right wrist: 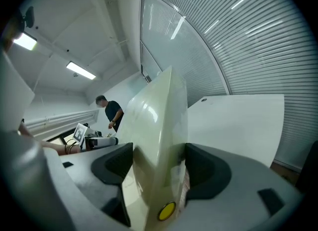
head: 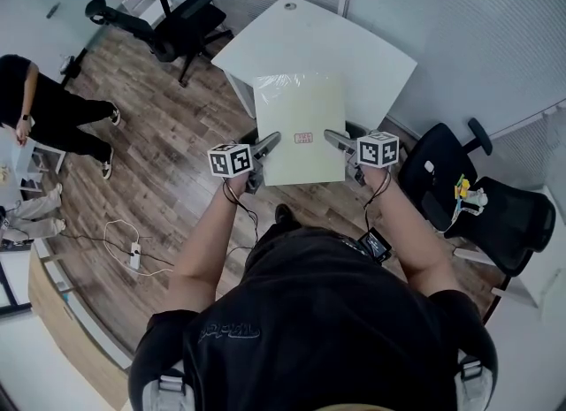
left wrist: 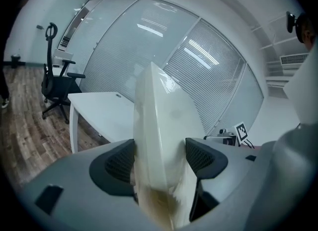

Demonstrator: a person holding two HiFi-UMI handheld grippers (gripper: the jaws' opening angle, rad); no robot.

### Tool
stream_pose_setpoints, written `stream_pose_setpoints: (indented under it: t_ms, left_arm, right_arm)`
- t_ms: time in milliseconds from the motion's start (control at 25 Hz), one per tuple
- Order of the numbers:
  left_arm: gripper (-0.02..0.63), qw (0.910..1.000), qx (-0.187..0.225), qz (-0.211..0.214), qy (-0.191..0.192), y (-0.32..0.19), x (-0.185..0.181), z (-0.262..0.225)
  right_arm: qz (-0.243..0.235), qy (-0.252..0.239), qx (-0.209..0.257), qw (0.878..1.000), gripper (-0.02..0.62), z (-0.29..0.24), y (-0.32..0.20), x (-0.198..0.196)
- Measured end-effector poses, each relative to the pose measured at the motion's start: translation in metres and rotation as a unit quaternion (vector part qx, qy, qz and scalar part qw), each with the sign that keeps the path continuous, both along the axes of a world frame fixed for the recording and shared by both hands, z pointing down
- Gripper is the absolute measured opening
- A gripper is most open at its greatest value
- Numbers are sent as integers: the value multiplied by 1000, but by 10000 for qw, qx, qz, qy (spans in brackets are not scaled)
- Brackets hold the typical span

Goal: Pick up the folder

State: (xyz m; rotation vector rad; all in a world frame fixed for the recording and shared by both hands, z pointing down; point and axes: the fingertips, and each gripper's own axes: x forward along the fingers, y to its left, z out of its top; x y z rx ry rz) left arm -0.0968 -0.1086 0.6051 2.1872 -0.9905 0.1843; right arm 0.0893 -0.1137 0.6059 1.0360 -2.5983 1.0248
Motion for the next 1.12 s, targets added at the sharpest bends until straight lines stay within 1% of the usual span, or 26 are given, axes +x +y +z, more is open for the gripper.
stream_pose_setpoints:
  t_ms: [280,480,640,880,1120]
  left_arm:
    - [328,10000,31,-27,-43,45,25,2]
    - [328,10000,-1,-70,-23,96,37,10]
    - [328,9999,-56,-100,-13,97,41,14]
    - [328,9999,25,-138,-4,114,41,9]
    - [328,9999,40,-145,-11,120,41,2]
  right_arm:
    - [-34,-19,-7,10000,327,5,44,25]
    - [-56,-4,-35,10000,327,12,94,38]
    - [-92,-12,-94,9999,327,16,94,41]
    - [-123,2,-24,9999,327,11,110,41]
    - [-141,-47,-7,9999,327,5,116,40]
